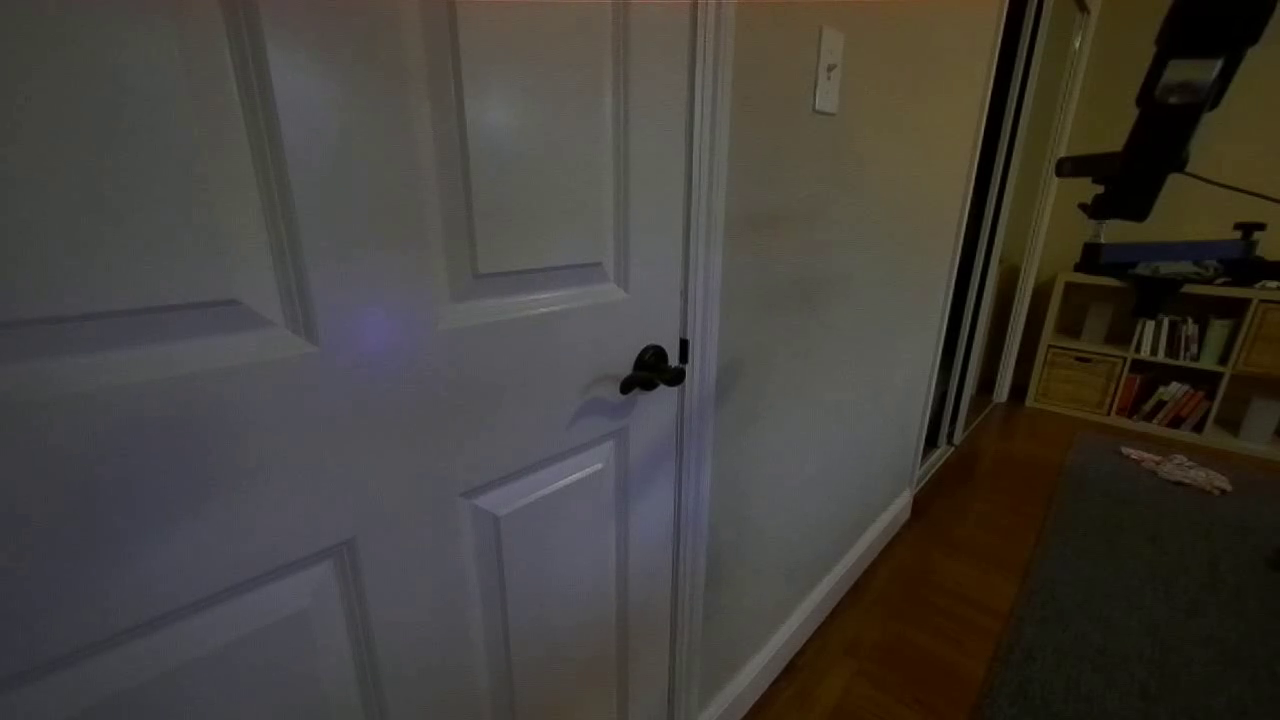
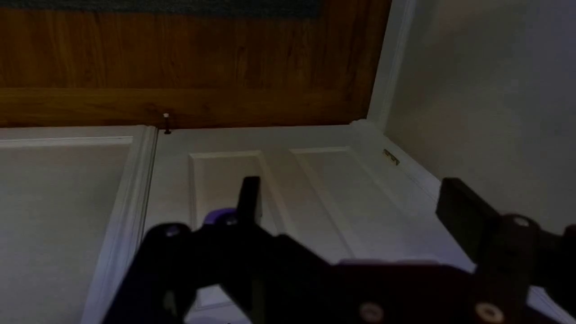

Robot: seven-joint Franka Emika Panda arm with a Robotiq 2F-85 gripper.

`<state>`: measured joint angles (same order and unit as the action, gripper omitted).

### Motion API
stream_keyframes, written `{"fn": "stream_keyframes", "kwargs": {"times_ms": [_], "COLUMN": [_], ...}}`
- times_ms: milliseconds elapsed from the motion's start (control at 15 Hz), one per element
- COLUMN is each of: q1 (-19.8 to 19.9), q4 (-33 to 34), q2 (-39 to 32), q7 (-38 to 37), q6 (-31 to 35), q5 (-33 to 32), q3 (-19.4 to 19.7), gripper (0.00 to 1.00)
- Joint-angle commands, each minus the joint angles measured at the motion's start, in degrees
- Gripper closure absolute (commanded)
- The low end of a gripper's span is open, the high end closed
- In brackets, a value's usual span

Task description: Open the door

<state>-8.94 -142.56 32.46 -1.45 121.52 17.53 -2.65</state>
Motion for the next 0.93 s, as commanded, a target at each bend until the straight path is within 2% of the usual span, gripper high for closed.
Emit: {"fn": "stream_keyframes", "kwargs": {"times_ms": [0, 333, 600, 867], "q1": [1.8, 6.1, 9.1, 9.7], "q4": [0.7, 3.1, 7.2, 11.2], "q2": [-1.7, -7.2, -14.2, -21.8], "q7": [-2.4, -11.6, -23.8, -35.7], "q6": [0.3, 1.1, 1.5, 3.3], "q5": [-1.4, -7.0, -11.4, -11.5], "q3": [-1.3, -3.9, -6.2, -6.4], "gripper": [0.0, 0.0, 0.0, 0.0]}}
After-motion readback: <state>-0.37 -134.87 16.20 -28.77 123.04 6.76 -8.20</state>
